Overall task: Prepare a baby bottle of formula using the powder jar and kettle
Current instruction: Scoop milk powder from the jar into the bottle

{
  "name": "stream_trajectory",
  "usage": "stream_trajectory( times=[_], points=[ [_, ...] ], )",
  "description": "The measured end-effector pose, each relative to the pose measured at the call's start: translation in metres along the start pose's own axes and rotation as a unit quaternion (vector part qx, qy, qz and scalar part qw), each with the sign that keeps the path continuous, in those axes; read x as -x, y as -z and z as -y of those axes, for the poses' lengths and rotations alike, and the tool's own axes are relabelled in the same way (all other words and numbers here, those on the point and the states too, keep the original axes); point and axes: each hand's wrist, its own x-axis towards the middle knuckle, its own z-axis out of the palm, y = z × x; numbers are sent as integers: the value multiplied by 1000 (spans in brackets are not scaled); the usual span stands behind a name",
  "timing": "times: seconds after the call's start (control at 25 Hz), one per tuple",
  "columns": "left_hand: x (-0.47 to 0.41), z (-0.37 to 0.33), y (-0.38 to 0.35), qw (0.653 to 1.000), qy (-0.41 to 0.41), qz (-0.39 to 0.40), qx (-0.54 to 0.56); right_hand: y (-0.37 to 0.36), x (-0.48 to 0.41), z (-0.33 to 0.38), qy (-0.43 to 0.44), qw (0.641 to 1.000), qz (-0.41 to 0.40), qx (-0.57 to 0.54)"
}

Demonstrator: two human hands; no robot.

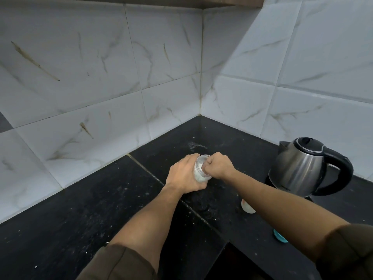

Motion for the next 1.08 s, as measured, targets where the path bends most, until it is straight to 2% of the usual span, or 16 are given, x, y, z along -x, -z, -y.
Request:
stream_trajectory(
  times=[0.24, 0.44, 0.72, 0.8, 0.96, 1.08],
  points=[
    [0, 8, -1, 997, 73, -21, 20, 21, -5, -3, 17, 994, -67, -84],
    [-2, 8, 0, 991, 123, -26, 49, 23, -5, -21, 82, 986, -92, -111],
    [-2, -1, 2, 990, 120, -38, 70, 17, -5, -37, 190, 968, -145, -69],
    [-2, -1, 2, 990, 121, -38, 67, 16, -5, -40, 209, 961, -166, -73],
    [-1, -2, 3, 991, 116, -38, 60, 15, -4, -44, 245, 955, -157, -63],
    [-1, -3, 4, 990, 118, -40, 64, 14, -4, -46, 241, 949, -183, -86]
  ],
)
